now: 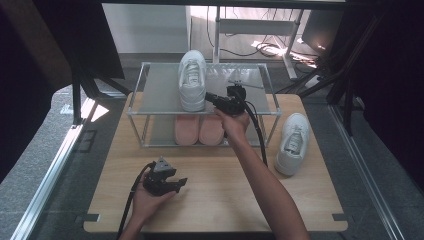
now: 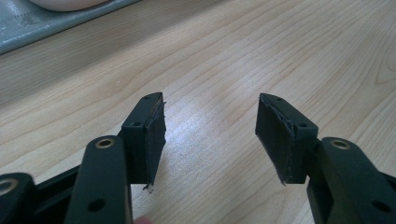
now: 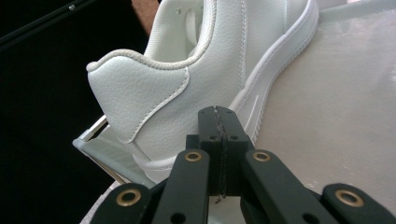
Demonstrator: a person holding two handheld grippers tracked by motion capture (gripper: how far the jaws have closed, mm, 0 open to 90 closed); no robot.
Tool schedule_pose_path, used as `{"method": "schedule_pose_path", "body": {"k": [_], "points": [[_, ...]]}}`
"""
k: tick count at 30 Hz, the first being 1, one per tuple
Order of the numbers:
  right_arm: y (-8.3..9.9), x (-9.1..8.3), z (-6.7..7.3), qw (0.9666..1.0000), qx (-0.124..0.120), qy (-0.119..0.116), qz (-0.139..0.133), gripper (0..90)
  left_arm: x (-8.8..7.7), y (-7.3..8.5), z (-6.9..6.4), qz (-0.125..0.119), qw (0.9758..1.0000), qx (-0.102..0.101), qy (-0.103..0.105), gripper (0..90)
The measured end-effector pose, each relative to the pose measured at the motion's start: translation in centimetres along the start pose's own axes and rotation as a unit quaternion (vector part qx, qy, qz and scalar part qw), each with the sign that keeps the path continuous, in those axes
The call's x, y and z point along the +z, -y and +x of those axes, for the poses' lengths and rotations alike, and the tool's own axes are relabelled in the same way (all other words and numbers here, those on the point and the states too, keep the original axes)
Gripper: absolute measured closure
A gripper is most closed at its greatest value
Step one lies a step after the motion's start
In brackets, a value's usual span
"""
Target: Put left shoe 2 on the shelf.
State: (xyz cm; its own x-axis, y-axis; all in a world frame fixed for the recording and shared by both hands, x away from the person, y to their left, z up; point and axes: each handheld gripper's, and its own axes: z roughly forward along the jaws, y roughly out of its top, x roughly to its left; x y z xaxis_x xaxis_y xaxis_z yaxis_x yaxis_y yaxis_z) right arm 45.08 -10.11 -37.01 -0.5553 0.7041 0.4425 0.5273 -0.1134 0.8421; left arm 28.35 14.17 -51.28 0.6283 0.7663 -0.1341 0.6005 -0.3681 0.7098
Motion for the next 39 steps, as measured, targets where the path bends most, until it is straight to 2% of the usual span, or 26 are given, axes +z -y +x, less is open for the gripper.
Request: {"method": "schedule_pose_path", "body": {"k": [2, 7, 13, 20, 27, 31, 34, 39], "points": [[0.0, 0.0, 0.0, 1.0, -0.008, 0.004, 0.001, 90.0, 0.0, 0.0, 0.1, -0.001, 1.0, -0.001, -0.001, 43.6], [0.1, -0.1, -0.3, 1.0, -0.003, 0.0, 0.003, 90.0, 0.1, 0.0, 0.0, -0.001, 1.0, 0.0, 0.0, 43.5], [0.1, -0.6, -0.5, 0.9999, -0.015, 0.006, 0.003, 88.2, 0.0, 0.0, 0.1, -0.002, 1.0, 0.0, -0.001, 43.5], [0.3, -3.0, -1.3, 0.9995, -0.027, 0.009, -0.011, 84.5, -0.1, 0.1, 0.4, -0.001, 1.0, -0.001, -0.005, 43.5], [1.1, -5.8, -1.4, 0.9981, -0.054, 0.016, -0.023, 77.4, -0.2, 0.1, 0.4, -0.004, 1.0, -0.003, -0.008, 43.5], [1.8, -7.4, -1.4, 0.997, -0.069, 0.013, -0.031, 73.5, -0.1, 0.1, 0.3, -0.001, 1.0, -0.002, -0.008, 43.4], [2.5, -8.7, -1.3, 0.997, -0.067, -0.001, -0.038, 71.5, -0.1, 0.1, 0.4, -0.001, 1.0, -0.002, -0.009, 43.4], [3.7, -10.3, -1.3, 0.9966, -0.069, -0.008, -0.044, 70.3, -0.3, 0.1, 0.4, -0.003, 0.9999, -0.004, -0.011, 43.4]]}}
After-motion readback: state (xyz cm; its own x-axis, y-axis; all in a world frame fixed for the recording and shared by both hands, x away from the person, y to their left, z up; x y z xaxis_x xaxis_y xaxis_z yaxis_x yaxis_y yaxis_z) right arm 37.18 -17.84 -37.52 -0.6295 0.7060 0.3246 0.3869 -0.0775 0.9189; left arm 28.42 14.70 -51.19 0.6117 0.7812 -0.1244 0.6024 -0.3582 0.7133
